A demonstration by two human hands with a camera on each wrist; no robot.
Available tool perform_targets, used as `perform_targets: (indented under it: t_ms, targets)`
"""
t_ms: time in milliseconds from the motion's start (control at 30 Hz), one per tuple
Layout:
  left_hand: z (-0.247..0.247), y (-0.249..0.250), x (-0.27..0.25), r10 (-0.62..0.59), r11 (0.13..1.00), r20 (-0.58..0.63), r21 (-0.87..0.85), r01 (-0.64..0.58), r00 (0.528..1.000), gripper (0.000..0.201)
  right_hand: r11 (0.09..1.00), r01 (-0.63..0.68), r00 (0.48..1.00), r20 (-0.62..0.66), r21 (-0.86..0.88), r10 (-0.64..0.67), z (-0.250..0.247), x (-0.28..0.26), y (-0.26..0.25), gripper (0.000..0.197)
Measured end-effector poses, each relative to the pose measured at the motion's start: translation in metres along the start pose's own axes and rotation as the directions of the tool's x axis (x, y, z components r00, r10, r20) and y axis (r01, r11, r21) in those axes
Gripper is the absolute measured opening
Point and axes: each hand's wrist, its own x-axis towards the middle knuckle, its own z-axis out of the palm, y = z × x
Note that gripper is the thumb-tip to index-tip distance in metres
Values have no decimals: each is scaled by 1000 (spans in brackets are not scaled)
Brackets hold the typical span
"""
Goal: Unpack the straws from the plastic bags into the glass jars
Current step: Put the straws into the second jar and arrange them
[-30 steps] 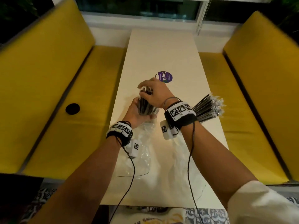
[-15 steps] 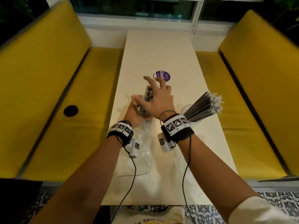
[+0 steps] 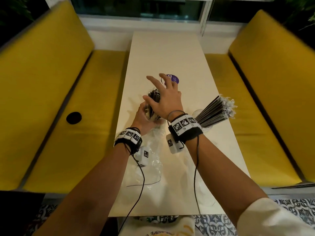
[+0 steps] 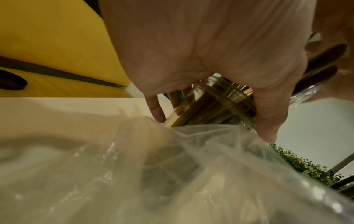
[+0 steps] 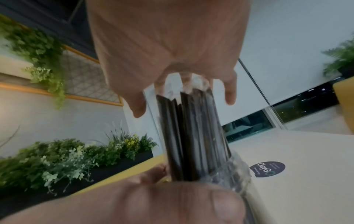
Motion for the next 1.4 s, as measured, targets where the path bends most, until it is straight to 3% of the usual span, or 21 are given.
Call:
perform_targets:
  t_ms: [67, 133, 233, 267, 400, 533, 667, 767, 900, 1000, 1067, 1233, 1300, 1400]
  targets:
    - [0, 1, 2, 11, 1000, 7, 7, -11, 1000, 130, 996, 47, 998, 32, 73, -50, 4, 11, -3, 37]
    - [0, 0, 4, 21, 999, 0, 42, -21, 1000, 117, 989, 41, 999, -27, 139, -37, 5, 14, -3, 20]
    - [-2, -3, 3, 77, 997, -4, 25, -77, 997, 103, 978, 18, 961, -273, 209, 41, 2, 6, -2, 24]
    - [-2, -6, 3, 93, 995, -4, 24, -93, 996, 103, 978, -10, 954, -292, 206, 71, 3, 4, 0, 22]
    - [-1, -3, 2, 82, 997, 1, 9, -82, 997, 107, 980, -164, 986, 17, -116, 167, 6, 2, -5, 31]
    - [-1, -6, 1, 79, 997, -18, -9, -79, 997, 103, 980, -188, 977, 114, 68, 179, -12, 6, -2, 46]
    - [1, -4, 2, 108, 994, -15, 31, -108, 994, 101, 996, 84, 989, 127, -31, -79, -5, -8, 6, 62]
    - [-1, -4, 0, 113, 993, -15, 45, -112, 994, 99, 990, 141, 988, 52, 29, -142, 11, -12, 17, 46]
    - [-2, -4, -2, 97, 994, -24, 50, -96, 995, 102, 995, 22, 988, -154, 98, -7, 19, -15, 16, 38]
    - [-2, -2, -2, 84, 995, -16, 59, -83, 996, 106, 986, -84, 989, -130, -144, 65, 23, -19, 7, 51]
    - [-3, 0, -3, 87, 993, -8, 77, -86, 996, 109, 972, -83, 991, -118, -219, 58, 19, -19, 6, 58]
    - [-3, -1, -4, 103, 993, -10, 52, -102, 995, 102, 994, 103, 993, -53, -34, -105, 17, -12, 15, 38]
    - [-2, 0, -4, 101, 994, -6, 51, -101, 995, 102, 988, 143, 985, -102, 57, -137, 20, -9, 18, 27]
    - [-3, 1, -5, 88, 995, -5, 40, -88, 996, 101, 990, 101, 973, -217, 103, -77, 22, -10, 19, 24]
